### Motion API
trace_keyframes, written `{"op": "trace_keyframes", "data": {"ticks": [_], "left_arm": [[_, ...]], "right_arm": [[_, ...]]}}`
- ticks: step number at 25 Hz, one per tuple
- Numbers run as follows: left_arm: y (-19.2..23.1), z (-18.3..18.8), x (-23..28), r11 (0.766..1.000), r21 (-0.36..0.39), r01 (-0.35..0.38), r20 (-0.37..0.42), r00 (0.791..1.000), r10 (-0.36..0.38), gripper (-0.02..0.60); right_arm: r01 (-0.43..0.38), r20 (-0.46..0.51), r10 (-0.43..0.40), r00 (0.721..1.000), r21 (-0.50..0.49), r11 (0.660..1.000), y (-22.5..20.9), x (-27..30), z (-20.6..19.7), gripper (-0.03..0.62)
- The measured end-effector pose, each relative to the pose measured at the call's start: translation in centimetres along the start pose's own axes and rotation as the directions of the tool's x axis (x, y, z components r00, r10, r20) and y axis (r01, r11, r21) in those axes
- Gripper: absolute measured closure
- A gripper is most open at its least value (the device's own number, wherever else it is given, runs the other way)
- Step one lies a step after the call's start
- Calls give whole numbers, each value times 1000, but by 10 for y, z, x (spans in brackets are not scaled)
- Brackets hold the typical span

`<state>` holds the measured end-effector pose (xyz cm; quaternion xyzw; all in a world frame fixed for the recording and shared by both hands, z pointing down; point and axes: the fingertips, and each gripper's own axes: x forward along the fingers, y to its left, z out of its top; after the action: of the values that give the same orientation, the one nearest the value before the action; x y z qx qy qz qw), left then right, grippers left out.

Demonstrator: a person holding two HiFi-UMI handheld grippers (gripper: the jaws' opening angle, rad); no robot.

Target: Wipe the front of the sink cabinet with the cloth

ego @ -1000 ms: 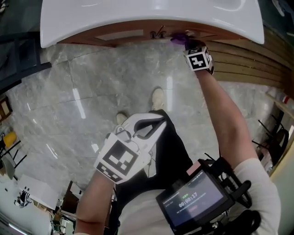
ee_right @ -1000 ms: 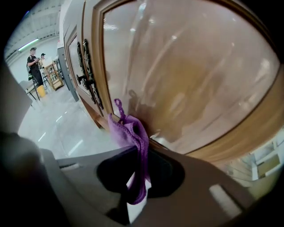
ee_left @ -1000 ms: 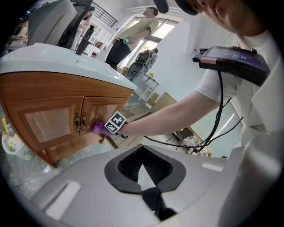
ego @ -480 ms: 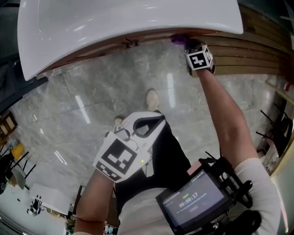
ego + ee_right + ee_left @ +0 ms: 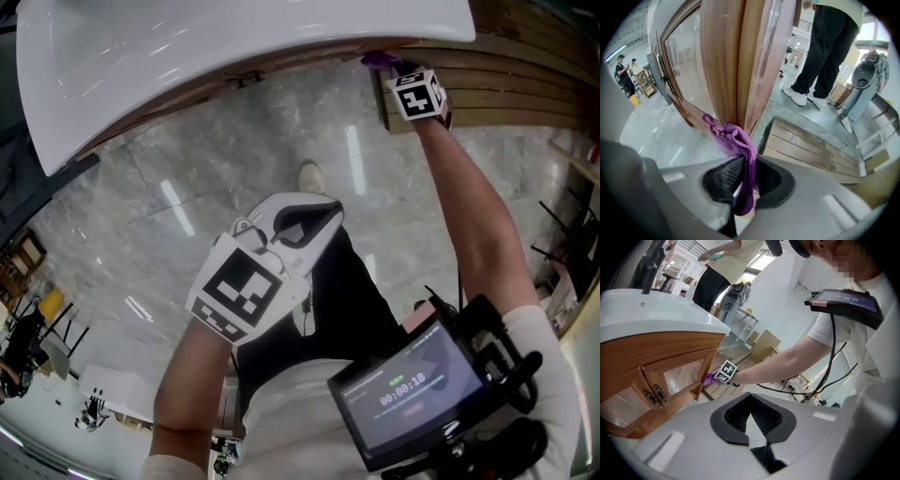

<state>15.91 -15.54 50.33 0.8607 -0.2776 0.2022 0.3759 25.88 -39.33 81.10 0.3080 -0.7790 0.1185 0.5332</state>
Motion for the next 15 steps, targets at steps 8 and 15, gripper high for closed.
{"op": "trace_keyframes", "data": {"ticks": [8, 15], "left_arm": [[-22, 18, -16, 999, 35, -6, -24, 1000, 7, 577], [-61, 25, -53, 998, 59, -20, -7, 1000, 21, 576]], "right_arm": [[-33, -1, 33, 999, 14, 999, 6, -48, -12, 539], [-85, 36, 84, 996, 28, 996, 45, -120, -13, 539]]}}
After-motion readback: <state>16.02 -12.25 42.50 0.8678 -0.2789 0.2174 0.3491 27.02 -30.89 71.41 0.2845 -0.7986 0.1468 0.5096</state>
